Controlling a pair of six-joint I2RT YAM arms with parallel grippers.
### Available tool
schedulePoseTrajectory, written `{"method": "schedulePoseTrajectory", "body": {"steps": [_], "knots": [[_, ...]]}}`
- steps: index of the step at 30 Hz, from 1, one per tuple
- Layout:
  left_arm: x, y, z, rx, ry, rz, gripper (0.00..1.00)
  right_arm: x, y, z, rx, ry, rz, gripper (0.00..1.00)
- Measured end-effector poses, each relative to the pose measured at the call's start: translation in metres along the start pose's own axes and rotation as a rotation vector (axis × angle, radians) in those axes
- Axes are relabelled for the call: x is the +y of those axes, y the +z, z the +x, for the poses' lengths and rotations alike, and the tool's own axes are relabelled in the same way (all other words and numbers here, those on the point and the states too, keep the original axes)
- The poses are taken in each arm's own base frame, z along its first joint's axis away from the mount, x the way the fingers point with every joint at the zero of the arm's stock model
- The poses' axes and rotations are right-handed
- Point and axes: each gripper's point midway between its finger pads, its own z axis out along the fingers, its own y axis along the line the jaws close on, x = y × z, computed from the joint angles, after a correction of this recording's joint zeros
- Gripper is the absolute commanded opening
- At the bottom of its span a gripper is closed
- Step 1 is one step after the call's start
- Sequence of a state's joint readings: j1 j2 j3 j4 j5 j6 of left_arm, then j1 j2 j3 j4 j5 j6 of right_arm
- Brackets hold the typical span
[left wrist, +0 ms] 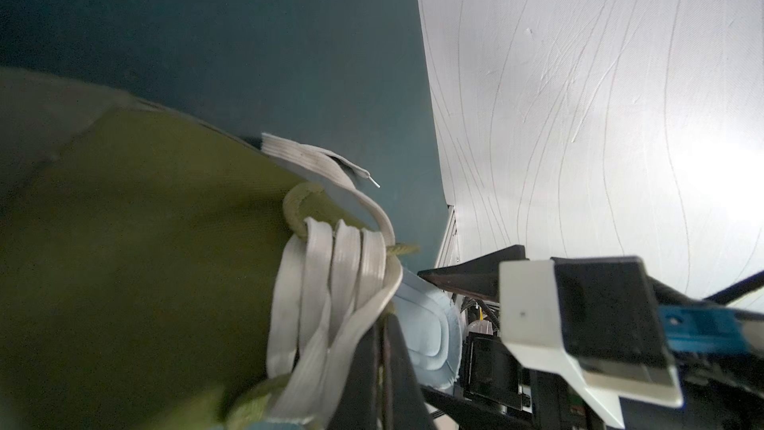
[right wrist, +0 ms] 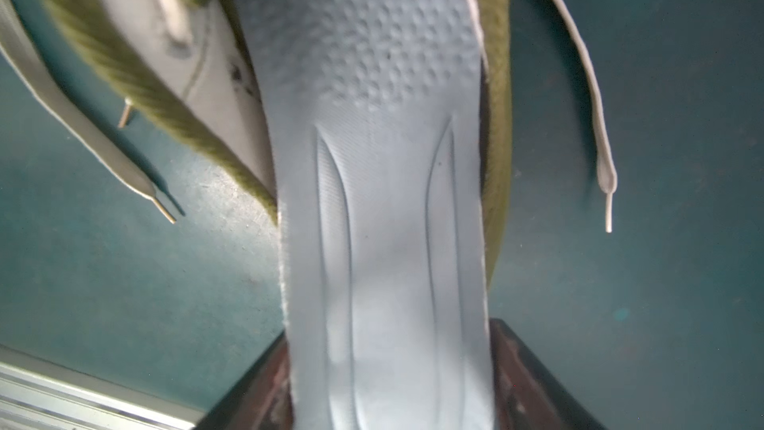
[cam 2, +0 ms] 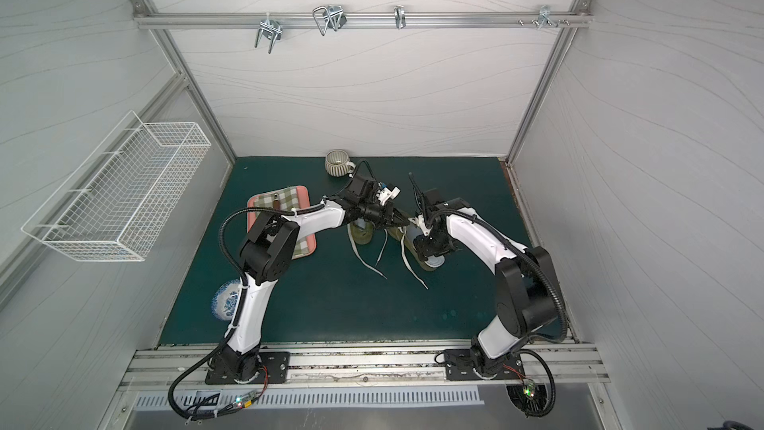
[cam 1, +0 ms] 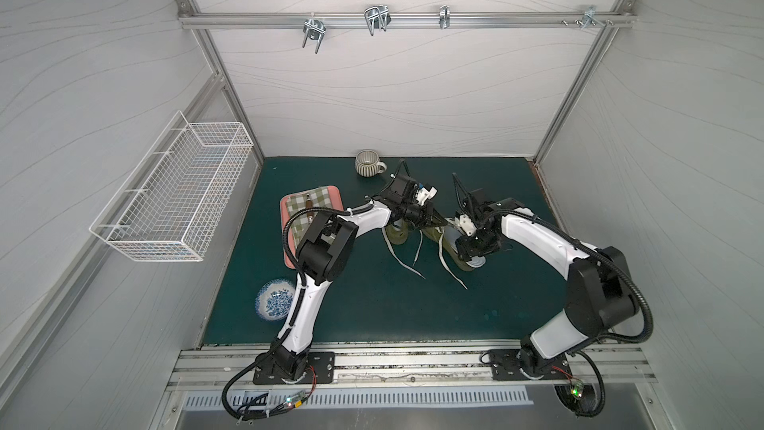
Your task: Insert the insole into the shoe
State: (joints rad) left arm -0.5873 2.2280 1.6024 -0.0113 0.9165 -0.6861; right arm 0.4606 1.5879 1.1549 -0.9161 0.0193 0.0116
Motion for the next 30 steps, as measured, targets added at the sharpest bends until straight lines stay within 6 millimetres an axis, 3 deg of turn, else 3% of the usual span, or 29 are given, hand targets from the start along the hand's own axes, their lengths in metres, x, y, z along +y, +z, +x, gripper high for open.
{"method": "schedulePoseTrajectory", "body": {"steps": [18, 24, 30], "knots": [[0.001, 0.000, 0.002, 0.009, -0.010, -0.008, 0.00, 0.008, -0.004, -0.018, -0.022, -0.074, 0.031, 0.08], [0.001, 0.000, 0.002, 0.009, -0.013, -0.008, 0.00, 0.008, -0.003, -0.027, -0.034, -0.107, 0.045, 0.00], [0.001, 0.000, 0.002, 0.009, -0.014, -0.007, 0.00, 0.008, 0.004, -0.035, -0.071, -0.151, 0.067, 0.00]]}}
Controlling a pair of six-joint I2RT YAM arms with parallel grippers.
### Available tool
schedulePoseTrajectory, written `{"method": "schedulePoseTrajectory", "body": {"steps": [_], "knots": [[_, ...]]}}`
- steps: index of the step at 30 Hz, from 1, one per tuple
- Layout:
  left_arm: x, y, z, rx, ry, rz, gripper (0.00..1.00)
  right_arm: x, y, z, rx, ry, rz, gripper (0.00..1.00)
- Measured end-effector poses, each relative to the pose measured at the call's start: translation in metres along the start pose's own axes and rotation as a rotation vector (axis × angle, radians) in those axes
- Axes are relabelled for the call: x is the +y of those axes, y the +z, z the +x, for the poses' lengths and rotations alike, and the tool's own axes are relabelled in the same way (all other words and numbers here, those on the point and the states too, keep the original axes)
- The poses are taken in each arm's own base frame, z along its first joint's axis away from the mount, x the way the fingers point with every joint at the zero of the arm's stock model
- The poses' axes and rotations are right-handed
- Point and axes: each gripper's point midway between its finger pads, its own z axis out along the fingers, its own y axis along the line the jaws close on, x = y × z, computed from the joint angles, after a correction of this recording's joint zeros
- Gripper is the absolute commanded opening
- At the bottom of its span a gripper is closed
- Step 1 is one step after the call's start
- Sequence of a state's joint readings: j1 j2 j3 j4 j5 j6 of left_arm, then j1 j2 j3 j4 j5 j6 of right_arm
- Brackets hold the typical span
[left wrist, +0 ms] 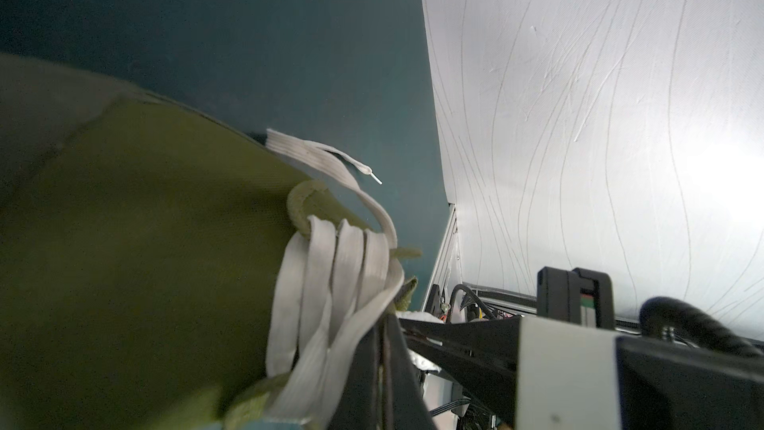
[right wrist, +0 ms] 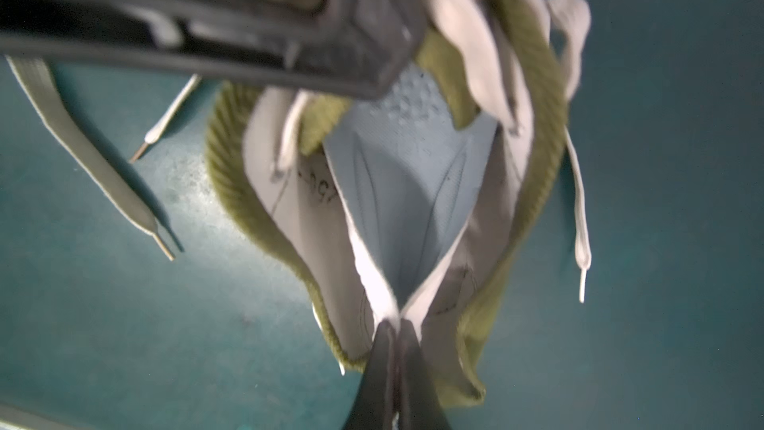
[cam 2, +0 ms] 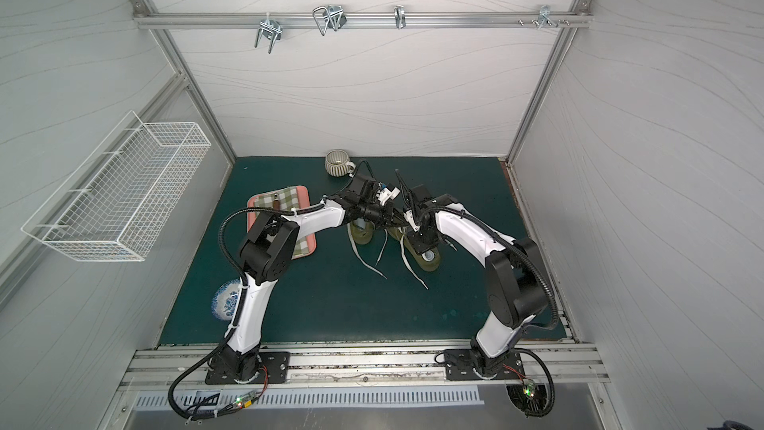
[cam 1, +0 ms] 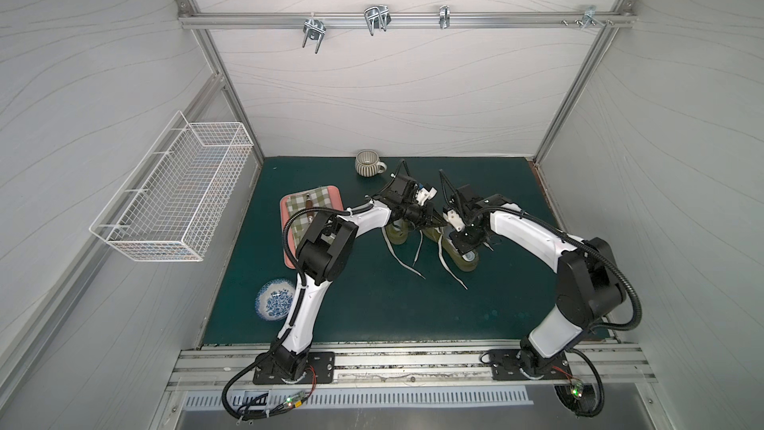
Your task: Insert the insole into the shoe
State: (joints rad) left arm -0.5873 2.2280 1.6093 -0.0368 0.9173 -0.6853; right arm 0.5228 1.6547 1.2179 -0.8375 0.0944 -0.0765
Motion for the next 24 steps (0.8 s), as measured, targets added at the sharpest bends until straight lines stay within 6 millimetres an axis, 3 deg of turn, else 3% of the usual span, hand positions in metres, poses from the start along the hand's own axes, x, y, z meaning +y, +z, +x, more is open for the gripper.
{"method": "schedulePoseTrajectory", "body": {"steps": [19, 21, 24], "knots": [[0.003, -0.002, -0.004, -0.015, -0.026, -0.006, 0.00, -0.003, 0.031, -0.016, -0.082, -0.042, 0.020, 0.00], [0.003, -0.003, -0.006, -0.020, -0.022, -0.006, 0.00, -0.006, 0.032, -0.017, -0.089, -0.036, 0.020, 0.03], [0.003, -0.003, -0.006, -0.021, -0.023, -0.007, 0.00, -0.008, 0.033, -0.016, -0.089, -0.023, 0.021, 0.19]]}}
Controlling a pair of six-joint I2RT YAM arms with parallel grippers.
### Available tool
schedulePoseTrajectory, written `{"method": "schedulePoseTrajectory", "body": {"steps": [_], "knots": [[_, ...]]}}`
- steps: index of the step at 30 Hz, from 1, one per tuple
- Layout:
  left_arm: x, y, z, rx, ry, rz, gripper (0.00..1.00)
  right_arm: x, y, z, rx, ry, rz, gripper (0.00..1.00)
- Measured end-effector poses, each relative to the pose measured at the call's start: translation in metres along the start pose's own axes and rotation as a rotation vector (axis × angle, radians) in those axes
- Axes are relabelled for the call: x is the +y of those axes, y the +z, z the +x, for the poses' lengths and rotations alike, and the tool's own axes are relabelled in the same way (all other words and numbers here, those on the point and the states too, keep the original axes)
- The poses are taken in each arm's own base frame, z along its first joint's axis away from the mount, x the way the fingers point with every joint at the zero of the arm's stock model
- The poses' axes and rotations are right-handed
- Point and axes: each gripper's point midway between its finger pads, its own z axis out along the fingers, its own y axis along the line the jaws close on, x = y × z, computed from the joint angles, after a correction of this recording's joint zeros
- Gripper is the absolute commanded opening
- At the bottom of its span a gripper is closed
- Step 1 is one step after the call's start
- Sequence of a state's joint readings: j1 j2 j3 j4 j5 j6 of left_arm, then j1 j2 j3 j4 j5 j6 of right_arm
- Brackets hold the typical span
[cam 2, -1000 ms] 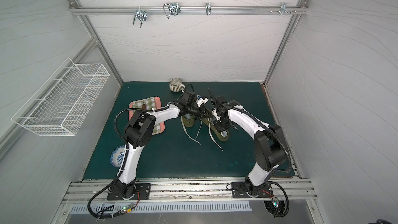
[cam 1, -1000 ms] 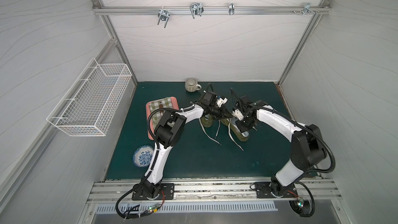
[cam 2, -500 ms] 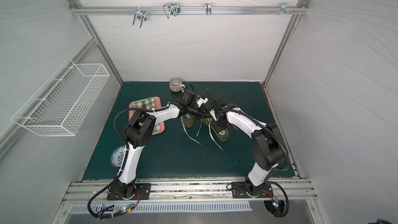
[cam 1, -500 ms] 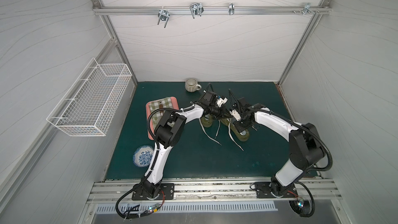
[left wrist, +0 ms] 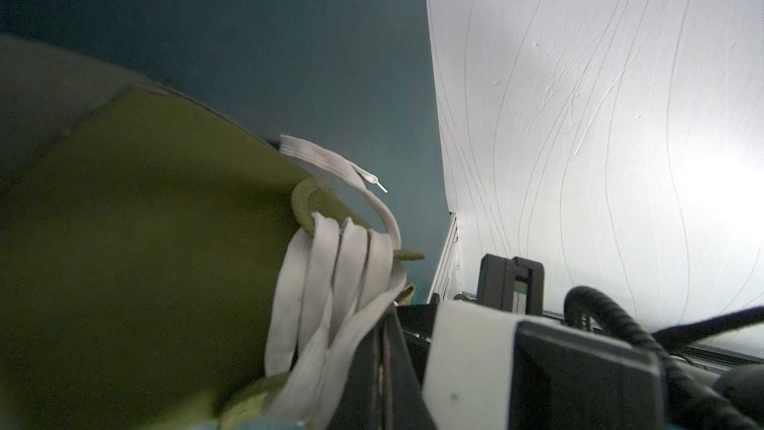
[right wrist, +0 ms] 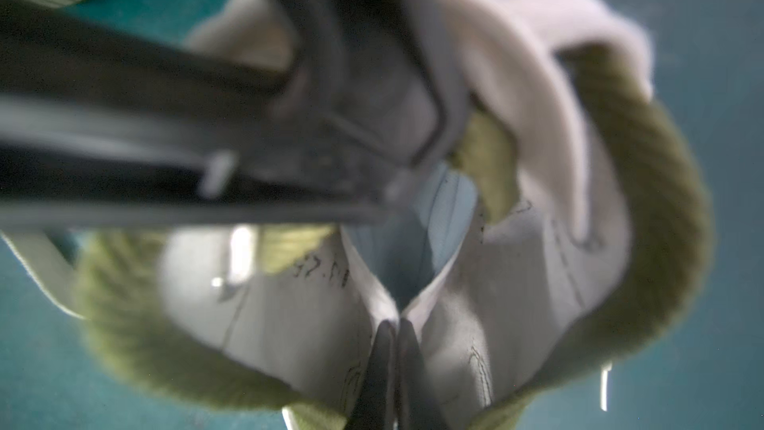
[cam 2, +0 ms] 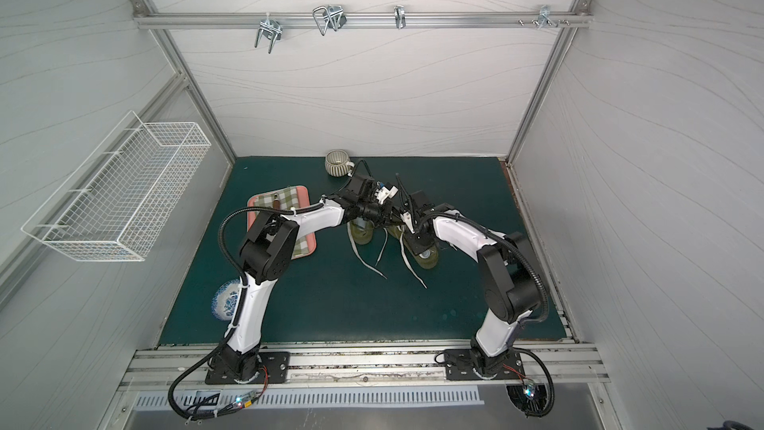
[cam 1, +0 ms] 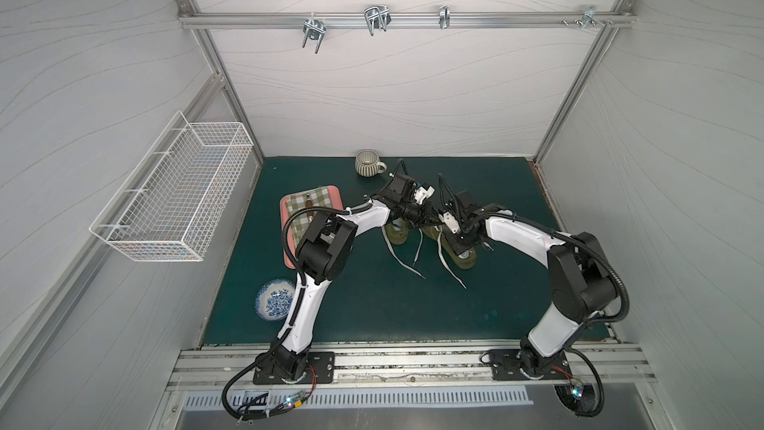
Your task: Insert the insole into the shoe
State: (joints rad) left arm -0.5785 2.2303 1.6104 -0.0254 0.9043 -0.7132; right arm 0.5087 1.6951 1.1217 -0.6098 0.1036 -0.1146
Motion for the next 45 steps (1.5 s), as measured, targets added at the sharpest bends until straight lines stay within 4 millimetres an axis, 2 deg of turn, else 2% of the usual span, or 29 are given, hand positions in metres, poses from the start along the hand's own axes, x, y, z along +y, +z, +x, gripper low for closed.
{"method": "schedulePoseTrajectory", "body": {"steps": [3, 8, 17, 21, 27, 29, 31, 33, 35, 38, 42, 45], "knots": [[0.000, 0.000, 0.000, 0.001, -0.001, 0.000, 0.00, 0.000, 0.000, 0.001, 0.000, 0.007, 0.008, 0.23], [-0.002, 0.001, 0.001, 0.004, 0.004, 0.007, 0.00, 0.001, -0.008, 0.005, -0.006, 0.020, 0.028, 0.39], [-0.003, 0.005, 0.006, 0.014, 0.006, 0.013, 0.00, 0.004, -0.023, 0.014, 0.011, 0.030, 0.050, 0.59], [-0.003, 0.005, 0.006, 0.015, 0.005, 0.013, 0.00, 0.004, -0.026, 0.017, 0.018, 0.035, 0.052, 0.72], [-0.003, 0.005, 0.006, 0.015, 0.005, 0.013, 0.00, 0.004, -0.047, 0.019, -0.001, 0.054, 0.052, 0.79], [-0.003, 0.005, 0.006, 0.015, 0.006, 0.013, 0.00, 0.004, -0.056, 0.019, -0.014, 0.063, 0.053, 0.77], [-0.003, 0.005, 0.006, 0.015, 0.007, 0.012, 0.00, 0.004, -0.066, 0.019, -0.024, 0.076, 0.053, 0.70], [-0.003, 0.005, 0.006, 0.015, 0.008, 0.012, 0.00, 0.004, -0.073, 0.019, -0.035, 0.094, 0.051, 0.59], [-0.003, 0.005, 0.006, 0.015, 0.008, 0.012, 0.00, 0.006, -0.078, 0.020, -0.039, 0.114, 0.038, 0.42], [-0.003, 0.005, 0.006, 0.015, 0.008, 0.012, 0.00, 0.010, -0.079, 0.023, -0.033, 0.151, 0.017, 0.24], [-0.003, 0.005, 0.006, 0.015, 0.009, 0.012, 0.00, 0.016, -0.068, 0.030, -0.019, 0.220, -0.026, 0.20], [-0.003, 0.005, 0.006, 0.015, 0.011, 0.011, 0.00, 0.012, -0.036, 0.040, 0.038, 0.336, -0.090, 0.12]]}}
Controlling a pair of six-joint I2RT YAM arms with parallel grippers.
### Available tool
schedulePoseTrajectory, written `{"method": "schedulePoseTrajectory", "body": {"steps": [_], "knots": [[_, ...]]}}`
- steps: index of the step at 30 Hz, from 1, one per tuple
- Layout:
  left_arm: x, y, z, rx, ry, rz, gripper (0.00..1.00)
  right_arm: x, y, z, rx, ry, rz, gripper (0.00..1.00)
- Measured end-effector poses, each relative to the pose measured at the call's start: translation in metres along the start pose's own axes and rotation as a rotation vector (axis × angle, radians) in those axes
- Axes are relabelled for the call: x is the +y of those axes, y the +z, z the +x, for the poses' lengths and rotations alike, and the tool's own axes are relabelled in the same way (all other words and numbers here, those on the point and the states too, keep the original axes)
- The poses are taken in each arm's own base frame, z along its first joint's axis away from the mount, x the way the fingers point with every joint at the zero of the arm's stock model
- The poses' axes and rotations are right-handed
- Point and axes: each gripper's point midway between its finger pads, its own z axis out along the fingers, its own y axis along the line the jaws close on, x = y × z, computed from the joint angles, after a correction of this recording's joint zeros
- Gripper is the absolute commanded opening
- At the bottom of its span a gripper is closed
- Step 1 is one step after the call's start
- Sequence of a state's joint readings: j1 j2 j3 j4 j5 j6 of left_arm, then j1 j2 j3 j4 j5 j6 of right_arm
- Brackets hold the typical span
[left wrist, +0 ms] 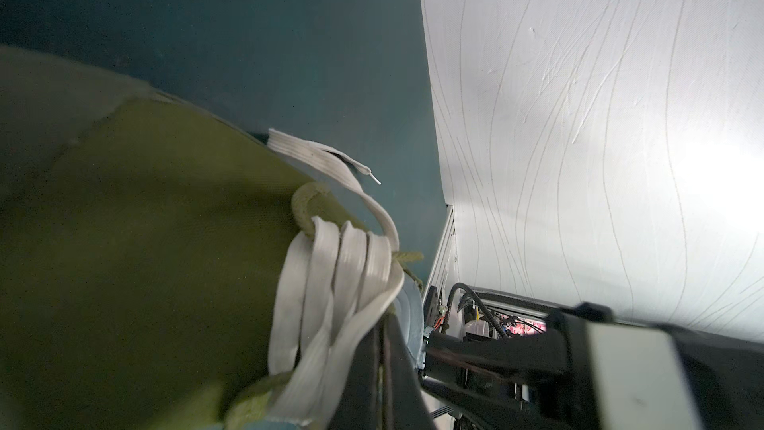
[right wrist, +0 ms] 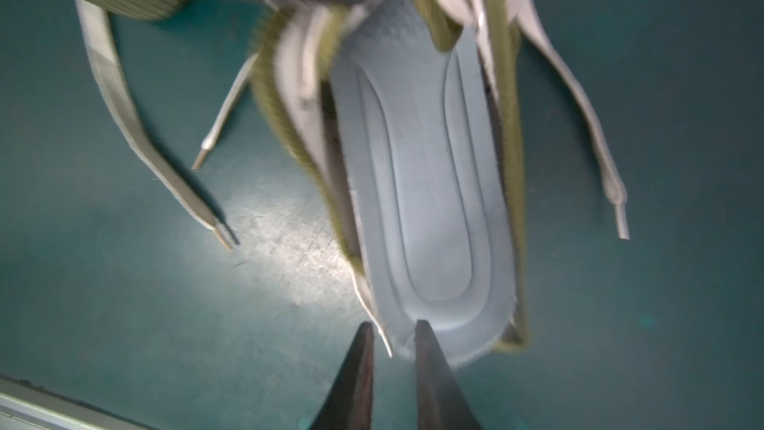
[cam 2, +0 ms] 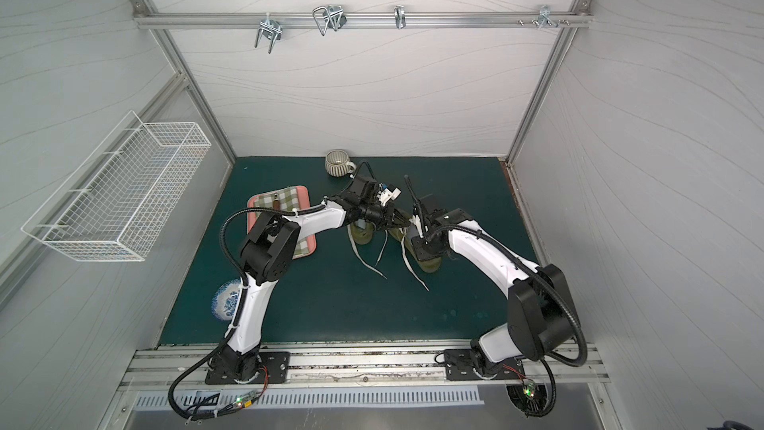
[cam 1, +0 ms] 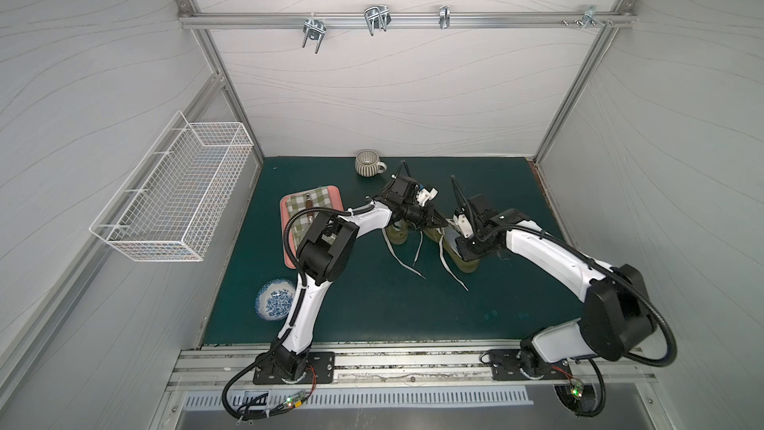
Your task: Insert the insole into the shoe
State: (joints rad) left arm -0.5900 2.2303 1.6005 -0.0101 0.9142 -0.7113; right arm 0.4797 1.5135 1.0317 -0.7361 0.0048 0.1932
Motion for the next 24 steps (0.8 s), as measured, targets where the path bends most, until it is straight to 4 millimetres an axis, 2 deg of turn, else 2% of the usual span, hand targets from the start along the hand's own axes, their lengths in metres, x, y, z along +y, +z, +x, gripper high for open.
{"method": "schedulePoseTrajectory", "body": {"steps": [2, 4, 7, 13, 16, 18, 23, 24], "knots": [[0.000, 0.000, 0.000, -0.001, 0.000, -0.001, 0.00, -0.013, 0.031, 0.002, 0.080, 0.084, -0.006, 0.12], [0.002, 0.000, 0.001, -0.001, -0.004, -0.002, 0.00, -0.015, 0.041, 0.001, 0.106, 0.110, -0.001, 0.12], [0.002, 0.000, 0.001, -0.002, -0.006, -0.001, 0.00, -0.003, 0.021, -0.011, 0.038, 0.075, -0.007, 0.13], [0.000, -0.001, 0.001, -0.003, -0.004, 0.000, 0.00, 0.010, -0.037, -0.035, -0.133, 0.033, -0.009, 0.14], [0.000, -0.001, 0.001, -0.002, -0.004, -0.001, 0.00, 0.008, -0.045, -0.037, -0.162, 0.045, 0.006, 0.16], [0.000, -0.001, 0.002, -0.002, -0.004, -0.001, 0.00, 0.003, -0.033, -0.034, -0.144, 0.059, 0.029, 0.14], [0.000, -0.002, 0.003, -0.006, -0.002, -0.007, 0.00, -0.011, 0.039, -0.001, 0.057, 0.085, 0.106, 0.13], [0.001, -0.002, 0.003, -0.005, -0.004, -0.009, 0.00, -0.012, 0.043, 0.000, 0.063, 0.086, 0.114, 0.13]]}}
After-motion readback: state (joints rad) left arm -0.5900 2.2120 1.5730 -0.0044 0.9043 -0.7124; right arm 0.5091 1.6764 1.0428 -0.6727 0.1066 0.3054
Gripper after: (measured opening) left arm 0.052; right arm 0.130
